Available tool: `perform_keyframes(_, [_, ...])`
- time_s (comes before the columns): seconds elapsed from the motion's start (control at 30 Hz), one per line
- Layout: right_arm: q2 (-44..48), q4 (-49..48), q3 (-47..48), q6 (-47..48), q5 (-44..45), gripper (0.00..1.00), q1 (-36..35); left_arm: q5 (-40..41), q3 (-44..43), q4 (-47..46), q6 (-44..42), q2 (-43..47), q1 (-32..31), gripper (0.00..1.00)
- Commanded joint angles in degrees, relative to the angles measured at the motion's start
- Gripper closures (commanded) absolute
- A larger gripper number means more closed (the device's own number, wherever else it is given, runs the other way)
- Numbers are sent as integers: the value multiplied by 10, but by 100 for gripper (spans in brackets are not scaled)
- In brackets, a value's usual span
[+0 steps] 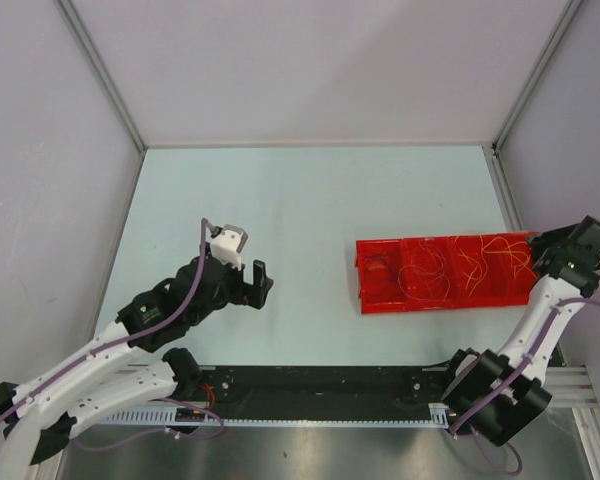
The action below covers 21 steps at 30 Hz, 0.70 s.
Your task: Untangle the cables
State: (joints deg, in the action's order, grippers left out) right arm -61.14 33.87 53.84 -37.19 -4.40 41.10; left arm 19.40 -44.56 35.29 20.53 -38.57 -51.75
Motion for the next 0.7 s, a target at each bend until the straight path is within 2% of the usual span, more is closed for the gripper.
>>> perform_keyframes(0.0, [64,9,22,0,-41,45,-14,9,-5,-7,4,-4,-5,1])
perform_keyframes(0.17, [53,7,21,-3,-46,45,-63,4,-5,-7,4,-10,-6,0])
perform_keyframes(0.33, [26,4,-6,-19,-52,44,-65,8,-4,-6,4,-12,-8,1])
perform_keyframes(0.67, [33,-36,-99,-41,-57,39,-68,13,-6,-4,4,-29,-11,0])
